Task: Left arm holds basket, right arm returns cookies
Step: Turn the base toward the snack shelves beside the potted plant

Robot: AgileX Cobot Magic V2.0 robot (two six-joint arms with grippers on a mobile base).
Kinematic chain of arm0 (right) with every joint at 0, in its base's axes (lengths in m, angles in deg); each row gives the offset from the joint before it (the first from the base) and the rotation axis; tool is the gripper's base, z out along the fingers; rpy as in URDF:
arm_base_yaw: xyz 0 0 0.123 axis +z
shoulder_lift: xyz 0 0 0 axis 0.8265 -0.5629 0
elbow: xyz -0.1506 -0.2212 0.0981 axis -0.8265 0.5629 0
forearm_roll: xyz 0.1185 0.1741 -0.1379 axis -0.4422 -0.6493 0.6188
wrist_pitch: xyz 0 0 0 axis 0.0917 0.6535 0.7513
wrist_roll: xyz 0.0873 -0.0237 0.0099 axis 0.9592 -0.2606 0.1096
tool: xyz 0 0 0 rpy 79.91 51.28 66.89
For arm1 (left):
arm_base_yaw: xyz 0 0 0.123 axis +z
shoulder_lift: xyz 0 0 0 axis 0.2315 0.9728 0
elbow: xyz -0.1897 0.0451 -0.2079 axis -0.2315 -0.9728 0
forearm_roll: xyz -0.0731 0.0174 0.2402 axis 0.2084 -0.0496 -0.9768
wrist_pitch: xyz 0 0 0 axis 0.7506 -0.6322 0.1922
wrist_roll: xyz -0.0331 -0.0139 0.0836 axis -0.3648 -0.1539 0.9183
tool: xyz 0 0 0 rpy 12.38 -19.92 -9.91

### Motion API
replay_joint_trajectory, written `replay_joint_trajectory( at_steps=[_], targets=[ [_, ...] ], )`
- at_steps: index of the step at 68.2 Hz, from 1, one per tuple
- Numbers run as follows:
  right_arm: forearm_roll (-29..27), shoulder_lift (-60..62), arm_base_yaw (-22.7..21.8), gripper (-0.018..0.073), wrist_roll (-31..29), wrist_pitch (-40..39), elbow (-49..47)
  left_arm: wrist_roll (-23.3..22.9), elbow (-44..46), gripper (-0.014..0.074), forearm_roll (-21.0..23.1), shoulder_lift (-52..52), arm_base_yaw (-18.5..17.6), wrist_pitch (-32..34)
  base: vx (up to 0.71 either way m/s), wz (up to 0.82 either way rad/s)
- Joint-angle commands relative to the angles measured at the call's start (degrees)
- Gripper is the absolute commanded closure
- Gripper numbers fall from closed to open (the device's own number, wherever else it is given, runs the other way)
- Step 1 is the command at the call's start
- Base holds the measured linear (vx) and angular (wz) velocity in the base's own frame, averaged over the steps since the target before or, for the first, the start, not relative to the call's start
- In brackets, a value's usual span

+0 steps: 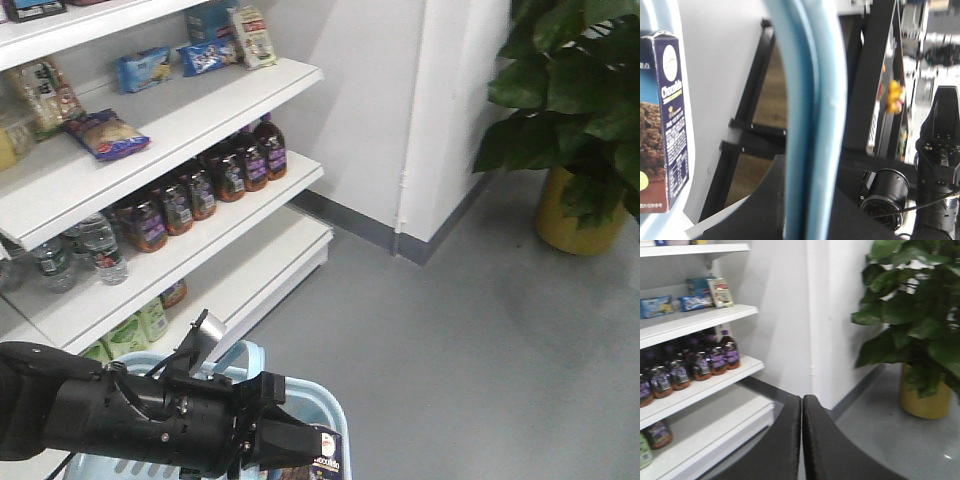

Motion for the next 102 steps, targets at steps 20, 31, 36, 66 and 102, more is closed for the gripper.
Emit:
replay_joint_trajectory(
  at_steps=[20, 31, 36, 66, 102],
  targets=[
    [0.45, 0.52, 0.06, 0.0568, -0.01, -4.07, -0.08, 0.46, 1.19, 0.0604, 3.23, -2.27, -0.01, -3.89, 0.17, 0.59],
    [0.45, 0.52, 0.06, 0.0568, -0.01, -4.07, -0.08, 0.46, 1.19, 0.0604, 3.23, -2.27, -0.01, -3.89, 0.16, 0.65],
    [0.45, 0.52, 0.06, 0.0568, -0.01, -4.07, -0.08, 0.46, 1.19, 0.0604, 3.23, -2.27, -0.01, -3.89, 0.16, 0.63],
    [0.45, 0.52, 0.06, 0.0568, -0.01, -4.07, -0.08, 0.46, 1.19, 0.0604, 3.23, -2.27, -0.01, -3.89, 0.13, 0.51],
    [0.45, 0.52, 0.06, 0.0568, -0.01, -4.07, -0.08, 0.46, 1.19, 0.0604, 3.23, -2.27, -0.01, -3.89, 0.11, 0.28]
  ],
)
